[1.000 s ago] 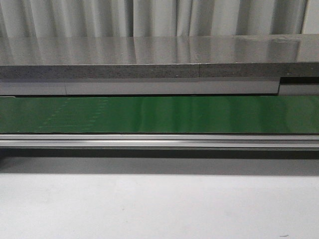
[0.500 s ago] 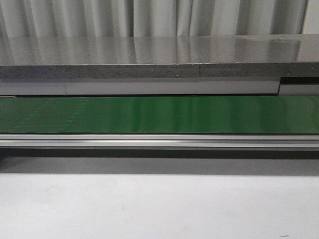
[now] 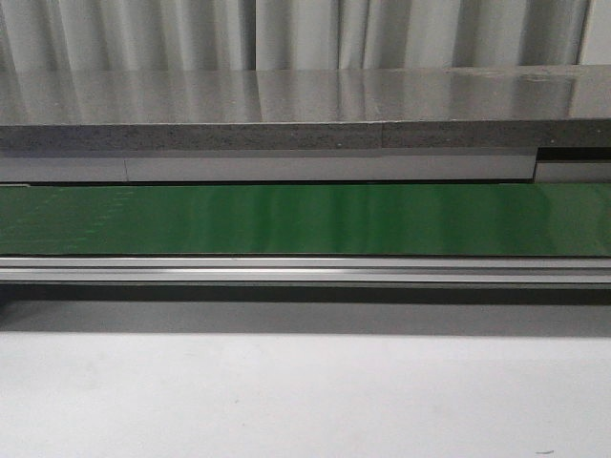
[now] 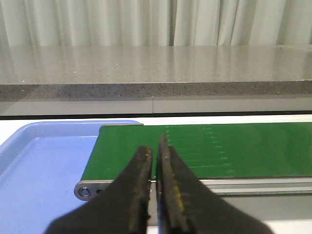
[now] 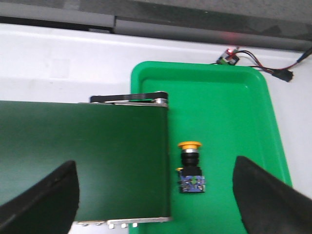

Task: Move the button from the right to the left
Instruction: 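Lower the open right gripper over the yellow-capped button, then close the right gripper on the button's black body and lift, then carry the button with the right gripper onto the conveyor belt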

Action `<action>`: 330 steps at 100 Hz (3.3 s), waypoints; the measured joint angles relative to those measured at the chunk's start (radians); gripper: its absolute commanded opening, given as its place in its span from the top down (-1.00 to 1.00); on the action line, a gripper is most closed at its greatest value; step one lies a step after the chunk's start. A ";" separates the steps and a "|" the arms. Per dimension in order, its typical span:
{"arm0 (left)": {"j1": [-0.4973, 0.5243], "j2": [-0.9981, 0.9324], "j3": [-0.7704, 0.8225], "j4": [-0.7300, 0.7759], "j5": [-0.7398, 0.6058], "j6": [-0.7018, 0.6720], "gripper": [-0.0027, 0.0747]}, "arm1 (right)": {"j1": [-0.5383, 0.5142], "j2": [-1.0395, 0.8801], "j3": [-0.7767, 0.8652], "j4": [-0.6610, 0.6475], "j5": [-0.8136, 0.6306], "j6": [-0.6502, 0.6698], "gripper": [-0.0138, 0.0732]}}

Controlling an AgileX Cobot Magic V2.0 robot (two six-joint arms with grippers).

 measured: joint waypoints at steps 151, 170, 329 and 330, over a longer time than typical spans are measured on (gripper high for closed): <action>0.000 0.000 0.000 0.000 0.000 0.000 0.92 | -0.484 0.687 -0.170 0.503 0.020 -0.813 -0.70; 0.000 0.000 0.000 0.000 0.000 0.000 0.92 | -0.454 0.726 -0.170 0.485 0.022 -0.813 -0.70; 0.000 0.000 0.000 0.000 0.000 0.000 0.92 | -0.448 0.736 -0.192 0.497 0.020 -0.801 0.26; 0.000 0.000 0.000 0.000 0.000 0.000 0.92 | -0.447 0.728 -0.192 0.499 0.020 -0.799 0.26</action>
